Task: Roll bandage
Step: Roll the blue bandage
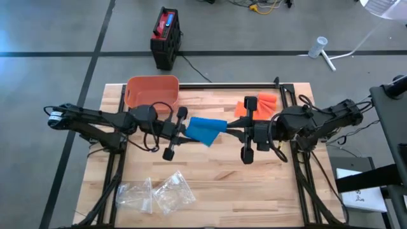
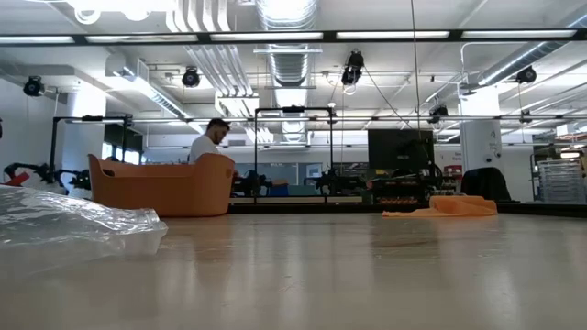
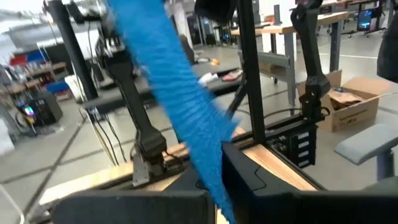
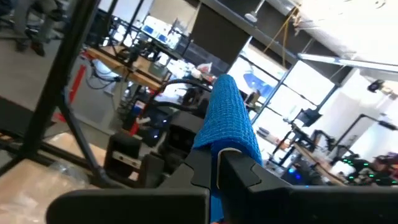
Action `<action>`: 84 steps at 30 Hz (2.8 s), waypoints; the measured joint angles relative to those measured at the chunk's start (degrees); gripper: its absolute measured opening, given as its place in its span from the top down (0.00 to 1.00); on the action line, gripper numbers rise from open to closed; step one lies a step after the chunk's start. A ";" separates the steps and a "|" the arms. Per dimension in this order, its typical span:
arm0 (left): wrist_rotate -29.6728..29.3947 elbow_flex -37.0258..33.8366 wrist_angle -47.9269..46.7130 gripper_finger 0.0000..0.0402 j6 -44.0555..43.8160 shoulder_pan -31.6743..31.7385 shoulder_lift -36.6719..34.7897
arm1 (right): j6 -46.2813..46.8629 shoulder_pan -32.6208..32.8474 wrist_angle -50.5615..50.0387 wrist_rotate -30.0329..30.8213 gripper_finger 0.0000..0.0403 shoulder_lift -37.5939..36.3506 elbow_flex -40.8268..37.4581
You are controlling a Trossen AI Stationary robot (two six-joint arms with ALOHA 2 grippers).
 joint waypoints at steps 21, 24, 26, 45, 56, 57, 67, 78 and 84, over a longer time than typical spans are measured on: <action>-16.88 0.32 -14.04 0.45 10.62 0.02 -10.40 | 0.70 -0.01 0.15 0.34 0.99 -0.35 0.22; -18.68 0.34 -16.34 0.40 10.52 0.03 -15.31 | 0.82 -0.01 0.08 0.46 0.99 -0.42 0.22; -16.34 0.32 -15.23 0.37 10.42 -0.14 -18.04 | 0.66 -0.01 -0.33 0.47 0.99 -0.36 0.22; -6.72 0.80 6.45 0.29 24.48 -3.37 -10.14 | 8.69 -1.13 -6.78 0.53 0.99 0.13 0.22; -9.86 7.73 6.43 0.21 24.25 -3.28 -1.45 | 7.15 -1.14 -9.86 -2.53 0.99 0.39 0.22; -9.84 8.00 6.22 0.22 24.25 -3.28 -1.00 | 7.16 -1.15 -10.36 -2.55 0.99 0.39 0.22; -11.13 10.04 1.96 0.44 21.48 -3.04 1.26 | 7.74 -1.15 -11.24 -5.33 0.99 0.37 0.22; -8.34 9.85 1.66 0.93 18.25 -3.04 1.27 | 8.06 -1.15 -11.68 -5.50 0.99 0.30 0.22; -8.40 9.82 1.37 0.94 17.57 -3.02 0.66 | 8.62 -1.11 -12.11 -3.83 0.90 0.25 0.22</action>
